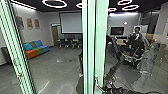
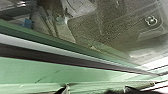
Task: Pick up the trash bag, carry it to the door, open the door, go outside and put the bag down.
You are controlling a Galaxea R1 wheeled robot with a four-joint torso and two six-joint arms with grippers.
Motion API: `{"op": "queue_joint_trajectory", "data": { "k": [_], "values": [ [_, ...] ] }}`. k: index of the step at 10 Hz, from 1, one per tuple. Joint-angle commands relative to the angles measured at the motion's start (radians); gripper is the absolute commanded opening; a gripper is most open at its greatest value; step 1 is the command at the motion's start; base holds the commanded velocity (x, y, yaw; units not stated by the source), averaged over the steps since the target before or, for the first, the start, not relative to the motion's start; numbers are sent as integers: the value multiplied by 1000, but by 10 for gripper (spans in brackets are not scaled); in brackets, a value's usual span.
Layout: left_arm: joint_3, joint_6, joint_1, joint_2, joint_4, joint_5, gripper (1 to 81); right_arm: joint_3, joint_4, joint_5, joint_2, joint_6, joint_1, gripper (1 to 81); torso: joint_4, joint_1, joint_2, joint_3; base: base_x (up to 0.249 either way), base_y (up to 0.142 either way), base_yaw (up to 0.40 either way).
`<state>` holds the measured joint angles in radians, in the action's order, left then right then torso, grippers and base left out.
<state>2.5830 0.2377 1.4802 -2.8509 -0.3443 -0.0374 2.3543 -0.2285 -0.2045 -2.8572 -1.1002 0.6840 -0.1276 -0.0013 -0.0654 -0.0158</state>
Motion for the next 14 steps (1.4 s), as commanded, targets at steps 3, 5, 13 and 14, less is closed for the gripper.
{"op": "queue_joint_trajectory", "data": {
  "k": [3,5,13,14],
  "values": [
    [-1,3,-57,19,-9,-59,10,37,-54,-72,-14,-20,-117,811,0,1,0,0,0,0,0],
    [-3,5,-56,16,-9,-59,10,5,-54,-73,17,-20,-128,811,0,1,0,-37,0,0,0],
    [-4,5,-54,14,-7,-59,10,-50,-49,-85,74,-26,-171,811,0,1,0,-81,0,0,0],
    [-4,5,-54,14,-7,-59,10,-47,-51,-85,74,-26,-174,811,0,1,0,-81,70,0,0]
  ]
}}
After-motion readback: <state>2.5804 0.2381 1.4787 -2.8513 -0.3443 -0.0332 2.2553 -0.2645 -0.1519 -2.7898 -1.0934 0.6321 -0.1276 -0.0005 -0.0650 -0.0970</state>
